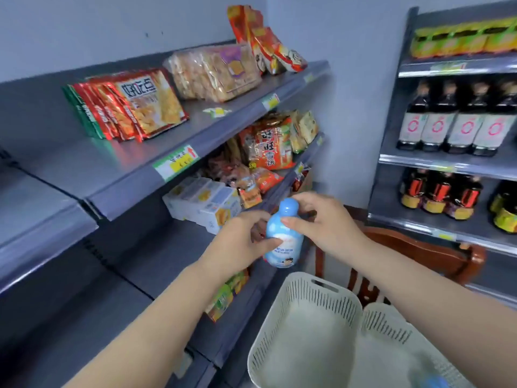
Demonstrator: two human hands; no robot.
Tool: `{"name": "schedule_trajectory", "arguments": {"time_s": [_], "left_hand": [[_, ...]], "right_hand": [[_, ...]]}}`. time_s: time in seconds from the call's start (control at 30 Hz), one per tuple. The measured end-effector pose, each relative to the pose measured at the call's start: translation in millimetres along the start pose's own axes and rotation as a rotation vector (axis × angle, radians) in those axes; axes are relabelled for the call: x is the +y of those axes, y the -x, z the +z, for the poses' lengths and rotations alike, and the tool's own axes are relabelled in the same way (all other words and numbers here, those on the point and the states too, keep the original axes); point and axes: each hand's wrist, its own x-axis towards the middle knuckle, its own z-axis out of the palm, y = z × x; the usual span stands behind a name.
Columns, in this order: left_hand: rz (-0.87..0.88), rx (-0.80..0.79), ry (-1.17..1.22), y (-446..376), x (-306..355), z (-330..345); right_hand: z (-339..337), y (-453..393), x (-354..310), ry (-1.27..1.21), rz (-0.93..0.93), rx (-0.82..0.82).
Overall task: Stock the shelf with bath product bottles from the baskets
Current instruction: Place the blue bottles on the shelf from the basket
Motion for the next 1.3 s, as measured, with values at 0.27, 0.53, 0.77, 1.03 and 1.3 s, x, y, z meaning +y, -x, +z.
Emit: {"name": "schedule_trajectory", "arguments": {"time_s": [0.27, 0.53, 0.77, 1.03, 1.3], "left_hand": [[-0.084, 0.251, -0.028, 57, 8, -137], [-0.09, 0.484, -0.063, 122, 17, -233], [-0.164, 0.595, -0.156, 167, 7, -288], [-0.292, 0.705, -0.288, 183, -2, -334], [-0.505, 0.759, -0.416, 177, -19, -371]], "right_hand": [[46, -62, -121, -0.31, -0.145, -0.236], [97, -94, -229, -0.368, -0.339, -0.401], [148, -104, -287, -0.418, -0.427, -0.504], [196, -130, -323, -0.472, -0.442, -0.63], [245, -165, -346, -0.385, -0.494, -0.709]]}}
